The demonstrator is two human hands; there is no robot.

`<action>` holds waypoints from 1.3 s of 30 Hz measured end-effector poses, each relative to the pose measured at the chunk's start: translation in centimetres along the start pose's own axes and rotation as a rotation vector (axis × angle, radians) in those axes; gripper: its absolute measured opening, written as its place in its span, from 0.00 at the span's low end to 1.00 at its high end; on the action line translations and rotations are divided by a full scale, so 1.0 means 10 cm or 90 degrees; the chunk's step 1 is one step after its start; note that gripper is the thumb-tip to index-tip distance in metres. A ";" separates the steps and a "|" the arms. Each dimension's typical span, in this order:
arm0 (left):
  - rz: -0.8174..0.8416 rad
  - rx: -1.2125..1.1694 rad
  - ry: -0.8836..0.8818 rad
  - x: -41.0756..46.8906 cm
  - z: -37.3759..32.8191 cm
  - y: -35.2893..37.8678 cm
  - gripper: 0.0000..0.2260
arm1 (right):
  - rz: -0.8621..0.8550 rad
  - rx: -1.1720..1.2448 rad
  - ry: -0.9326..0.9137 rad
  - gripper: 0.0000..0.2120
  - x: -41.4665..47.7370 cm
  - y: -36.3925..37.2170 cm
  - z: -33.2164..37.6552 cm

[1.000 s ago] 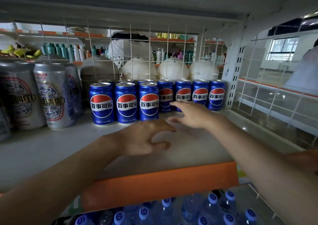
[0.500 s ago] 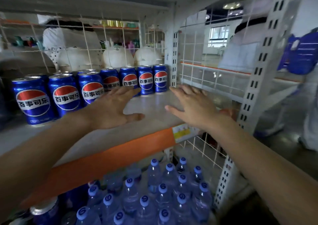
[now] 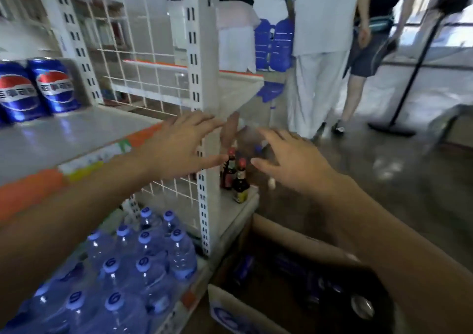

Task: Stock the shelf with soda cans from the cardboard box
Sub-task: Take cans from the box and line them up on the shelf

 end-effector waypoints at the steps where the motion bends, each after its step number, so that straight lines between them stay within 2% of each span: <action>1: 0.008 -0.002 0.017 0.10 -0.15 0.12 0.45 | 0.017 -0.007 0.030 0.32 -0.11 0.05 -0.18; 5: 0.087 -0.029 0.074 0.47 -0.53 0.84 0.42 | 0.057 -0.017 0.126 0.32 -0.53 0.34 -0.83; 10: 0.282 -0.057 0.080 0.73 -0.75 1.94 0.35 | 0.172 0.035 0.224 0.34 -0.86 1.08 -1.48; 14: 0.375 -0.077 0.068 0.66 -0.77 2.79 0.32 | 0.263 0.113 0.248 0.34 -0.98 1.81 -1.74; 16: 0.425 -0.058 0.072 0.60 -0.78 3.20 0.32 | 0.284 0.146 0.260 0.34 -1.00 2.17 -1.81; 19: 0.489 -0.088 0.008 0.52 -0.76 3.73 0.34 | 0.285 0.172 0.297 0.33 -1.03 2.68 -1.95; 25: 0.527 -0.127 -0.080 0.40 -0.70 4.56 0.37 | 0.370 0.143 0.346 0.35 -1.08 3.57 -2.19; 33: 0.549 -0.182 -0.213 0.41 -0.48 5.15 0.40 | 0.420 0.139 0.441 0.35 -1.13 4.28 -2.41; 39: 0.528 -0.210 -0.249 0.39 -0.35 5.33 0.43 | 0.433 0.138 0.521 0.45 -1.13 4.55 -2.45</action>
Point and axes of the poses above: each hand's wrist, its own x-axis towards the middle knuckle, its own y-axis out of the palm, z = x × y, the point moved 4 cm from there along x, towards the middle knuckle, and after that the axes turned 5 degrees about z, right-handed, at the moved point
